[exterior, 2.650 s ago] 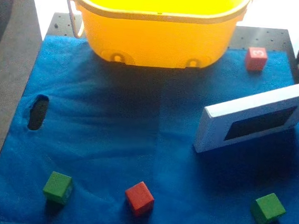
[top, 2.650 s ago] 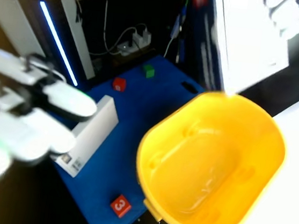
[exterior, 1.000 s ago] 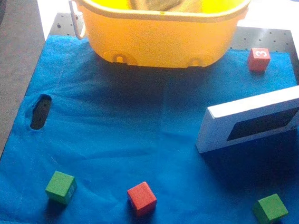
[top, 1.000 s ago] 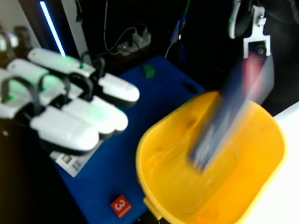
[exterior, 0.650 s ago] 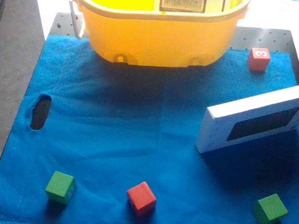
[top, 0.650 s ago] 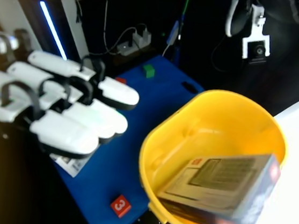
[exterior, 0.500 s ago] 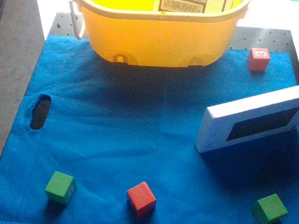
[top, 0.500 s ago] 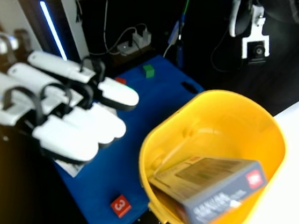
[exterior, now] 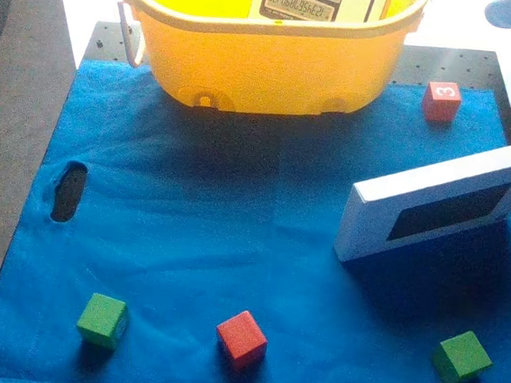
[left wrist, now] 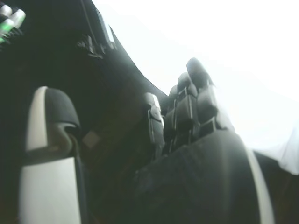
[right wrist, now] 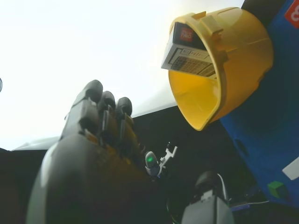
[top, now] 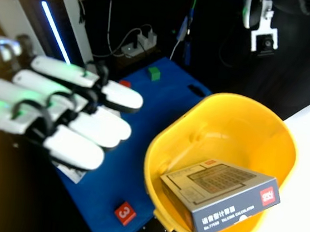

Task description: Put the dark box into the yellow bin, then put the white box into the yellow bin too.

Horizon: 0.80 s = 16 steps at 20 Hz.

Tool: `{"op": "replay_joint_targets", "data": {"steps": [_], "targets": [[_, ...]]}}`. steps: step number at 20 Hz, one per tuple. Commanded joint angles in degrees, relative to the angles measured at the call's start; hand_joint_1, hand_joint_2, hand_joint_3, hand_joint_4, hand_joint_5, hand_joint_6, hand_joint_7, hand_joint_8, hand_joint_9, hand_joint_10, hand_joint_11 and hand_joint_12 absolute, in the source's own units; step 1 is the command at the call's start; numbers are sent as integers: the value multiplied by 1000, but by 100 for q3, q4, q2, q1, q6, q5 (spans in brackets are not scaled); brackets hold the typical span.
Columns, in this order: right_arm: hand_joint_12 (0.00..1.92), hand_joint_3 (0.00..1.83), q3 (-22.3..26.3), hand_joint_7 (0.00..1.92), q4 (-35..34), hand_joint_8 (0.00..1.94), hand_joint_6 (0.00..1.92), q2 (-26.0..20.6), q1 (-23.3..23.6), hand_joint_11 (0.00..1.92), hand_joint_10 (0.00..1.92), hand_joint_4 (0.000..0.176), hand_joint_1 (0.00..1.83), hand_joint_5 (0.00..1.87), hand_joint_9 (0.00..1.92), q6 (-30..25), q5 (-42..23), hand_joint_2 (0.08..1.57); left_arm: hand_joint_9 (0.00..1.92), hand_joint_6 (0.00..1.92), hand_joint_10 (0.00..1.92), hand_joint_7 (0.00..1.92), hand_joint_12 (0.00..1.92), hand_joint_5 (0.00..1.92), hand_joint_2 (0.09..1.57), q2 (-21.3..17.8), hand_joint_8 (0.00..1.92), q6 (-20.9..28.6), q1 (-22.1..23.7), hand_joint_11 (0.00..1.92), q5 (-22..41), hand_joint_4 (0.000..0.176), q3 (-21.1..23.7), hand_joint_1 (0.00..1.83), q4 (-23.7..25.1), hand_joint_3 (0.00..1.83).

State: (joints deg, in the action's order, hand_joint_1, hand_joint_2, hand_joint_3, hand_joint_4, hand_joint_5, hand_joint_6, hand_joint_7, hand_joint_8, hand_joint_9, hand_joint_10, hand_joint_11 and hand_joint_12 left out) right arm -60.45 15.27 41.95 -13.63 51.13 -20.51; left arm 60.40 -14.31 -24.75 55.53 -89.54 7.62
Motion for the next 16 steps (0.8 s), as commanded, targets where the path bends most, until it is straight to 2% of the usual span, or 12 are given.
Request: {"op": "replay_joint_targets", "data": {"steps": [1,2,3,4,5,6,7,9,10,12,15,16], "targets": [[435,0,61,312,-187,3,1,-63,-41,0,5,0,306,98,202,-26,-788,783,294,0,27,111,1076,256,1030,-88,1,-40,12,0,730,61,45,1138,-286,6],[482,0,100,308,-259,1,0,-118,-150,0,8,0,279,98,221,-26,-848,794,240,21,5,201,792,338,1053,-166,17,-99,-31,0,766,52,136,1054,-307,9],[463,0,135,287,-294,0,0,-152,-221,0,3,0,294,81,205,-29,-867,790,85,4,0,76,691,327,1064,-288,0,-223,-105,0,785,106,277,957,-364,2],[463,0,166,287,-294,0,0,-169,-262,0,3,0,294,81,205,-30,-867,790,85,4,0,76,691,327,1064,-407,0,-342,-198,0,819,106,403,957,-439,2],[424,0,219,292,-294,3,2,-186,-301,0,5,0,333,91,214,-39,-867,756,475,26,105,343,1139,462,999,-529,32,-438,-337,178,925,68,527,1055,-546,0],[424,0,260,292,-294,3,2,-202,-334,0,5,0,333,91,214,-41,-867,756,475,26,105,343,1139,462,999,-592,32,-447,-463,178,1026,68,587,1055,-617,0],[422,0,333,299,-289,5,0,-240,-385,0,7,0,333,87,218,-41,-869,752,538,15,86,389,1129,470,996,-642,18,-454,-593,252,1142,42,649,1071,-691,0],[461,0,427,288,-251,1,0,-297,-467,0,2,0,293,67,202,-41,-874,773,464,2,13,399,1001,449,1008,-704,2,-523,-784,227,1281,35,747,1090,-792,0],[459,2,474,285,-247,0,4,-333,-524,0,3,0,286,74,202,-41,-883,780,488,0,5,443,875,461,948,-727,1,-548,-874,298,1332,9,790,1103,-837,0],[484,1,587,270,-247,1,1,-428,-655,0,1,0,293,78,198,-42,-888,786,475,0,1,432,676,476,939,-747,0,-580,-1053,368,1386,24,823,1087,-950,0],[438,0,732,273,-230,0,0,-531,-794,0,0,0,289,85,206,-54,-887,770,589,0,17,408,672,447,925,-760,1,-596,-1262,374,1412,10,826,1105,-1096,0],[384,0,779,268,-205,0,0,-566,-849,0,0,0,299,83,207,-61,-887,759,617,7,21,415,680,460,934,-759,4,-606,-1284,390,1412,18,827,1118,-1111,2]]}}
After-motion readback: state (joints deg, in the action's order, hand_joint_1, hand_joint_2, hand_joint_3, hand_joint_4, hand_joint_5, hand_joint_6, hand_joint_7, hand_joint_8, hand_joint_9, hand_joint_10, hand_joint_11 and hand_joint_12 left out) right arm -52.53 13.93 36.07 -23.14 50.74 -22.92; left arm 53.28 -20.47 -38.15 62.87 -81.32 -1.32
